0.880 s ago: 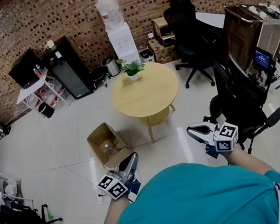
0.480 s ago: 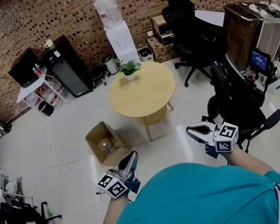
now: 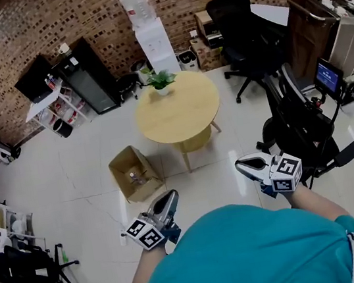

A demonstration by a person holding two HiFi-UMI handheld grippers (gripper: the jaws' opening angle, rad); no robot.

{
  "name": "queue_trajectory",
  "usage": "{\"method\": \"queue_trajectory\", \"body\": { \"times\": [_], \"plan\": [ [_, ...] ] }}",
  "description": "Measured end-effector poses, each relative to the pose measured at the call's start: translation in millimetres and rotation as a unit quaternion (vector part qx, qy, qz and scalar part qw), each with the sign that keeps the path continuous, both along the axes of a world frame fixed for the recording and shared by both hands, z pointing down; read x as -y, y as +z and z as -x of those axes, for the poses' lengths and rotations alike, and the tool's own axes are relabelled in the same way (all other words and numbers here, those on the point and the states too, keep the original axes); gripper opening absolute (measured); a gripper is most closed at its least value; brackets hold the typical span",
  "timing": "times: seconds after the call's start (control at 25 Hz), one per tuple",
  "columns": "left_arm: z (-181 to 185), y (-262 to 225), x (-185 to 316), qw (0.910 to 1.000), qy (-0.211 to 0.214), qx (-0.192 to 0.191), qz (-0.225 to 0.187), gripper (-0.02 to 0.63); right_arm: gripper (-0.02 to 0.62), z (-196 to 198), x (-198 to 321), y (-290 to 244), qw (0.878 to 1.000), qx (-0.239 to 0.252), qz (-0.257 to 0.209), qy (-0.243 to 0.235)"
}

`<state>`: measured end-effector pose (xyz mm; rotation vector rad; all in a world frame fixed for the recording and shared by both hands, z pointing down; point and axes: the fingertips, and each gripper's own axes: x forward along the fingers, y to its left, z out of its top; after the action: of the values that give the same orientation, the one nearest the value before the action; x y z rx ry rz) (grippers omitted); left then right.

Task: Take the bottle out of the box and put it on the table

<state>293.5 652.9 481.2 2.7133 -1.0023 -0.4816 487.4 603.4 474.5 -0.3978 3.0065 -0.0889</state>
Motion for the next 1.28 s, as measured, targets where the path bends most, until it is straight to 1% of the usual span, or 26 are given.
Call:
{"method": "queue_trajectory", "body": {
  "times": [0.16, 0.24, 0.28, 0.4, 0.52, 0.6, 0.68, 0.8, 0.92, 1.0, 1.08, 1.2, 1.28],
  "plan": [
    [-26.2, -5.6, 4.0, 1.0, -0.005, 0.001, 0.005, 0.0, 0.011, -26.2, 8.8, -4.0, 1.0, -0.003, 0.003, -0.001],
    [-28.2, -6.5, 9.9, 1.0, -0.006, 0.001, 0.006, 0.0, 0.011, -29.0, 15.2, -5.1, 1.0, -0.003, 0.006, 0.0],
    [-22.6, -5.6, 16.4, 1.0, -0.005, -0.001, 0.005, 0.0, 0.012, -23.4, 21.1, -4.5, 1.0, -0.004, 0.006, 0.0],
    [16.3, -0.3, 50.5, 1.0, 0.001, -0.009, -0.002, 0.0, 0.012, 16.5, 52.6, -1.4, 1.0, -0.011, 0.004, 0.003],
    [72.6, 2.8, 84.3, 0.9998, 0.013, -0.013, -0.006, 0.0, 0.012, 72.8, 83.1, -5.1, 1.0, -0.011, 0.006, 0.015],
    [109.9, -2.0, 91.0, 0.9996, 0.024, -0.016, -0.009, 0.0, 0.012, 108.1, 86.4, -13.1, 1.0, -0.013, 0.004, 0.024],
    [145.5, -9.1, 97.6, 0.9992, 0.036, -0.014, -0.015, 0.0, 0.012, 139.8, 90.8, -23.4, 0.999, -0.007, 0.01, 0.034],
    [195.6, -15.9, 121.9, 0.9984, 0.052, -0.009, -0.022, 0.0, 0.012, 184.6, 115.7, -34.6, 0.998, 0.005, 0.028, 0.053],
    [237.2, -17.1, 147.0, 0.9975, 0.065, 0.0, -0.027, 0.001, 0.012, 225.7, 140.2, -38.2, 0.998, 0.001, 0.031, 0.062],
    [257.2, -17.0, 164.3, 0.9981, 0.06, -0.005, -0.018, 0.0, 0.012, 244.5, 155.5, -37.3, 0.997, -0.005, 0.037, 0.063],
    [266.9, -13.8, 180.2, 0.9985, 0.051, -0.018, -0.006, 0.0, 0.012, 252.8, 171.4, -33.8, 0.997, -0.012, 0.044, 0.061],
    [262.6, 2.0, 203.0, 0.9988, 0.047, -0.014, -0.006, 0.0, 0.012, 247.3, 202.6, -21.7, 0.997, -0.011, 0.051, 0.056],
    [253.3, 14.1, 221.8, 0.9994, 0.034, -0.011, 0.004, 0.0, 0.012, 238.0, 230.3, -10.0, 0.997, -0.005, 0.055, 0.047]
  ]
}}
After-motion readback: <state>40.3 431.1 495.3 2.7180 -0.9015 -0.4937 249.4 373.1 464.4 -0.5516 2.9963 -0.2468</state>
